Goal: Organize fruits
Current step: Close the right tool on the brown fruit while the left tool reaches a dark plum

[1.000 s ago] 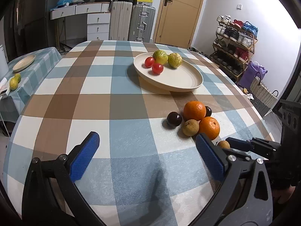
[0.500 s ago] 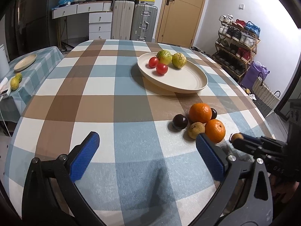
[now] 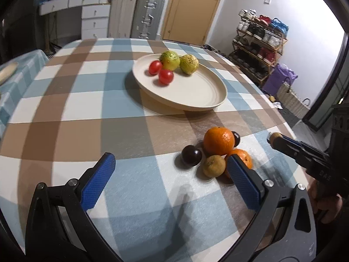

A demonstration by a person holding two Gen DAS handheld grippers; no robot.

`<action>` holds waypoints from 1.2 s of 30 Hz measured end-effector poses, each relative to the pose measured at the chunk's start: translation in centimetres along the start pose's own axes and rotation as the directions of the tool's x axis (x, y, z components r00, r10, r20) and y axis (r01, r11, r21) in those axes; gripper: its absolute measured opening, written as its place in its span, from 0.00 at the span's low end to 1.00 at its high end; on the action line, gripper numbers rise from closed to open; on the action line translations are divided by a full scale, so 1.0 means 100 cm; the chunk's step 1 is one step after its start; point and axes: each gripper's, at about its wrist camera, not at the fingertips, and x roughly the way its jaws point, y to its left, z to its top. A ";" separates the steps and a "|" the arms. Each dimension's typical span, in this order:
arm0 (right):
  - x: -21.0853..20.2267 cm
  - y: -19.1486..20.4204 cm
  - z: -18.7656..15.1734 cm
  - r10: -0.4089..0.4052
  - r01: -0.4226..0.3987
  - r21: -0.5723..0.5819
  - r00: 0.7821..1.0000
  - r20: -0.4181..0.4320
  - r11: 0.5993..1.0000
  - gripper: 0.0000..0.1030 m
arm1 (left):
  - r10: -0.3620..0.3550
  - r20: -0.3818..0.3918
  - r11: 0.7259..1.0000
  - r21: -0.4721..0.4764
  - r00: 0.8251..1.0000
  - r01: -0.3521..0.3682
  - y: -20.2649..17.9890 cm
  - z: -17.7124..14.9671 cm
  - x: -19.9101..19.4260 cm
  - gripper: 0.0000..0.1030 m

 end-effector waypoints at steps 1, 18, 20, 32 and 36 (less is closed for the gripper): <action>0.001 -0.002 0.003 -0.004 0.004 0.002 1.000 0.003 1.000 0.25 | -0.012 -0.006 1.000 -0.001 1.000 0.012 0.001 0.001 0.002 0.98; 0.024 -0.007 0.027 0.040 -0.040 0.013 0.999 -0.001 0.999 0.25 | -0.229 -0.145 0.973 -0.001 0.963 0.231 0.004 0.015 0.042 0.42; 0.025 -0.005 0.028 0.050 -0.050 0.014 0.999 -0.002 0.999 0.25 | -0.249 -0.147 0.968 -0.011 0.957 0.250 0.005 0.016 0.043 0.36; 0.028 -0.002 0.027 0.054 -0.053 0.009 0.998 -0.013 0.999 0.25 | -0.308 -0.145 0.951 -0.071 0.940 0.300 0.019 0.014 0.045 0.28; 0.027 0.000 0.027 0.052 -0.052 0.008 0.999 -0.012 0.999 0.25 | -0.322 -0.145 0.946 -0.076 0.936 0.314 0.020 0.013 0.045 0.23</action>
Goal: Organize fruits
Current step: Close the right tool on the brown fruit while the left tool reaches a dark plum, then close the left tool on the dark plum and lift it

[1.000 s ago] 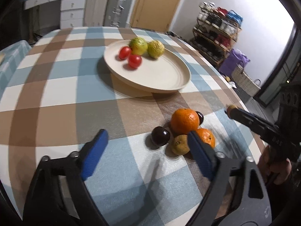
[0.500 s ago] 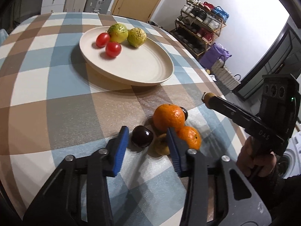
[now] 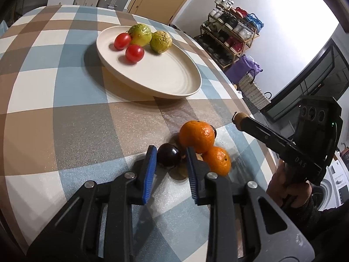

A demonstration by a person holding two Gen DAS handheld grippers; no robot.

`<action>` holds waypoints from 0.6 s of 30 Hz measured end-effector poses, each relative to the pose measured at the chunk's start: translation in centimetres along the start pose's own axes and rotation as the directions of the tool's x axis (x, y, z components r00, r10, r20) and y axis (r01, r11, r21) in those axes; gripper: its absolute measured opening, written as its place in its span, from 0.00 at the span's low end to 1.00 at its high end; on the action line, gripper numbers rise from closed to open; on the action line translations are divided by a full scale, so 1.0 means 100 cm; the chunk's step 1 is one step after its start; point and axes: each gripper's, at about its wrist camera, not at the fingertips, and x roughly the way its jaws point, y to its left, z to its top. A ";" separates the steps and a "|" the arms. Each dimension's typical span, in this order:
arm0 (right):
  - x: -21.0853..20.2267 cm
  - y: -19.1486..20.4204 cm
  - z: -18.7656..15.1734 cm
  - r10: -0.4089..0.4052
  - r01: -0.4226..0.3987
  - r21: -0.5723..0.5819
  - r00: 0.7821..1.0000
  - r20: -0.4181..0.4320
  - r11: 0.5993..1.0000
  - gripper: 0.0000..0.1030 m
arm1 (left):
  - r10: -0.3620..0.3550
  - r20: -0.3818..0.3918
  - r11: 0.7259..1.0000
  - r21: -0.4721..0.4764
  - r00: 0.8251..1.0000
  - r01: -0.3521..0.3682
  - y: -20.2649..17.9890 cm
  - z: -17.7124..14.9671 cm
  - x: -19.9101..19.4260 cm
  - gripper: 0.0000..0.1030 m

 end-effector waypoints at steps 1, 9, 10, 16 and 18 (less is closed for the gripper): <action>-0.001 0.002 0.000 0.001 -0.001 -0.007 1.000 0.000 1.000 0.25 | -0.008 -0.003 1.000 -0.006 1.000 0.008 0.001 0.001 0.000 0.16; -0.002 0.006 0.000 -0.001 0.001 -0.017 1.000 0.000 1.000 0.25 | -0.023 -0.005 1.000 -0.020 1.000 0.022 0.004 -0.001 -0.002 0.16; -0.002 0.006 0.000 -0.002 0.002 -0.019 1.000 0.000 1.000 0.25 | -0.024 -0.003 1.000 -0.021 1.000 0.024 0.004 -0.001 -0.003 0.16; -0.001 0.009 0.000 -0.004 0.004 -0.024 1.000 0.001 1.000 0.25 | -0.027 0.009 0.999 -0.026 1.000 0.027 0.005 -0.002 -0.006 0.16; -0.001 0.009 0.000 -0.005 0.005 -0.026 1.000 0.002 1.000 0.25 | -0.028 0.013 0.999 -0.024 1.000 0.029 0.005 -0.002 -0.009 0.16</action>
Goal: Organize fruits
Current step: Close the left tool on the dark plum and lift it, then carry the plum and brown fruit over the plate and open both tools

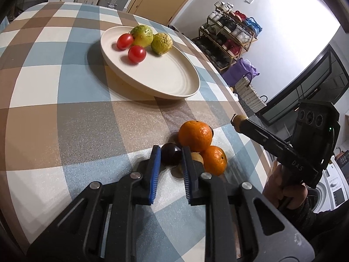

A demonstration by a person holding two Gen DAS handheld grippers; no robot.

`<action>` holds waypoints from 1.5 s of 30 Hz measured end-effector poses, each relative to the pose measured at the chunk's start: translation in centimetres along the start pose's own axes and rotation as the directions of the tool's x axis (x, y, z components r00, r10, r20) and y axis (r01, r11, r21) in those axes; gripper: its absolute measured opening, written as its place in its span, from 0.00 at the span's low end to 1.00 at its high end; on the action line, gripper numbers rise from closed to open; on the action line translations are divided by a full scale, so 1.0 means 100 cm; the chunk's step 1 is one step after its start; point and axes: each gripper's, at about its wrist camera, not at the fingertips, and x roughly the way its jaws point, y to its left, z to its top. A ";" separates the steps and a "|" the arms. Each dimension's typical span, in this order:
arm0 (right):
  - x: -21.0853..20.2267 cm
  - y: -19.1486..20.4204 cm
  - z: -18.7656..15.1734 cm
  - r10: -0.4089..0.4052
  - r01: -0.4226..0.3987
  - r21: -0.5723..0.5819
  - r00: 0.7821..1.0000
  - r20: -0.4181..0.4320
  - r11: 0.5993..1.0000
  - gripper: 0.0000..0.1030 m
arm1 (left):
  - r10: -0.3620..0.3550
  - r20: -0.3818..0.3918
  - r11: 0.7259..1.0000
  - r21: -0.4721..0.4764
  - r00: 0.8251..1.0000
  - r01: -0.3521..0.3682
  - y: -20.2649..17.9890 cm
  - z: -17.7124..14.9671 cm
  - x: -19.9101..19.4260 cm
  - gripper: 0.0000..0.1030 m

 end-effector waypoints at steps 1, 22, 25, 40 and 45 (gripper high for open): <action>0.000 0.000 0.000 0.000 0.000 0.001 1.000 -0.001 1.000 0.25 | -0.001 0.006 1.000 0.001 1.000 0.001 0.000 0.000 -0.002 0.16; 0.007 -0.001 0.027 0.048 -0.049 0.019 0.998 0.031 0.999 0.25 | -0.007 0.160 1.000 0.030 0.987 0.003 -0.010 0.050 -0.043 0.16; 0.012 0.000 0.035 0.060 -0.061 0.019 0.998 0.031 0.998 0.25 | -0.003 0.174 1.000 0.028 0.985 -0.002 -0.009 0.064 -0.045 0.16; 0.082 -0.012 0.104 0.122 -0.121 0.068 0.992 -0.019 0.990 0.25 | 0.028 0.185 0.999 0.020 0.982 -0.032 0.022 0.127 -0.023 0.16; 0.112 -0.013 0.125 0.131 -0.128 0.066 0.990 -0.050 0.990 0.25 | 0.055 0.169 0.998 0.029 0.984 -0.061 0.035 0.142 -0.007 0.16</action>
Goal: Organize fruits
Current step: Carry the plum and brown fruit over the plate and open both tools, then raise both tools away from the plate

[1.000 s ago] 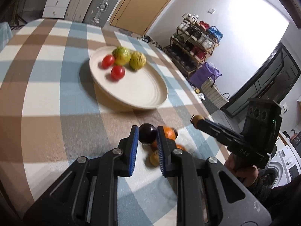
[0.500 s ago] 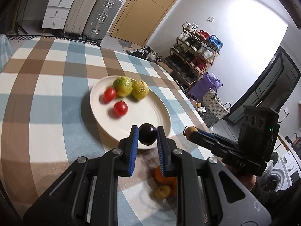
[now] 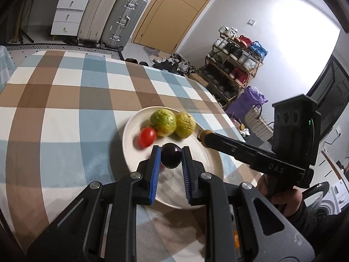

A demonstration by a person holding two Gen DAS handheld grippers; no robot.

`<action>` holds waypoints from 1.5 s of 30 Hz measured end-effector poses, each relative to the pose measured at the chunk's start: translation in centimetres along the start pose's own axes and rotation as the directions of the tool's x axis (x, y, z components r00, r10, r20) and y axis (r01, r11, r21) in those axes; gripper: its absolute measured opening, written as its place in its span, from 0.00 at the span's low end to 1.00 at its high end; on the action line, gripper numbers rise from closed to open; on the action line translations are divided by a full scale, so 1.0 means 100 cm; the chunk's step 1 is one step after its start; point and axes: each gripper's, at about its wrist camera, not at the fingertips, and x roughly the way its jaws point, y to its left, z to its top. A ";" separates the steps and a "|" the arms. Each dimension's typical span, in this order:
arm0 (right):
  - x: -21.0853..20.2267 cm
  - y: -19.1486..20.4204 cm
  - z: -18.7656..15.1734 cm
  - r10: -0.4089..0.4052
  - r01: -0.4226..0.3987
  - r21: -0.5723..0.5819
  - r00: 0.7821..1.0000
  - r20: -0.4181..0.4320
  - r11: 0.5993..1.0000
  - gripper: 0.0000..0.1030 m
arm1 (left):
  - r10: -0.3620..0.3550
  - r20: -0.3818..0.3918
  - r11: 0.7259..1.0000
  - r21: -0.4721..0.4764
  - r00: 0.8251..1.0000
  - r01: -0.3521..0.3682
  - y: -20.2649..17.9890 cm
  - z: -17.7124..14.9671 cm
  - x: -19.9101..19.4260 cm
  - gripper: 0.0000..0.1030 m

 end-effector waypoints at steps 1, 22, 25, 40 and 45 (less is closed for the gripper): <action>0.008 -0.001 0.004 0.002 -0.002 -0.001 1.000 -0.009 1.000 0.25 | 0.007 -0.007 1.000 0.002 1.000 -0.007 0.002 0.002 0.004 0.16; 0.058 0.008 0.008 -0.110 0.100 -0.131 0.991 -0.074 0.986 0.25 | 0.068 -0.073 0.996 0.070 0.995 -0.063 0.016 0.005 0.049 0.16; 0.059 0.011 0.010 -0.116 0.105 -0.146 0.991 -0.065 0.984 0.31 | 0.085 -0.075 0.995 0.067 0.994 -0.080 0.018 0.005 0.050 0.16; 0.000 0.004 0.007 -0.101 0.104 -0.049 0.993 0.059 0.993 0.55 | 0.184 0.001 0.979 0.082 0.983 -0.184 -0.012 0.005 0.010 0.52; -0.031 0.010 0.000 -0.089 0.095 -0.057 0.991 0.098 0.994 0.66 | 0.224 0.050 0.968 0.108 0.973 -0.228 -0.041 -0.001 -0.016 0.68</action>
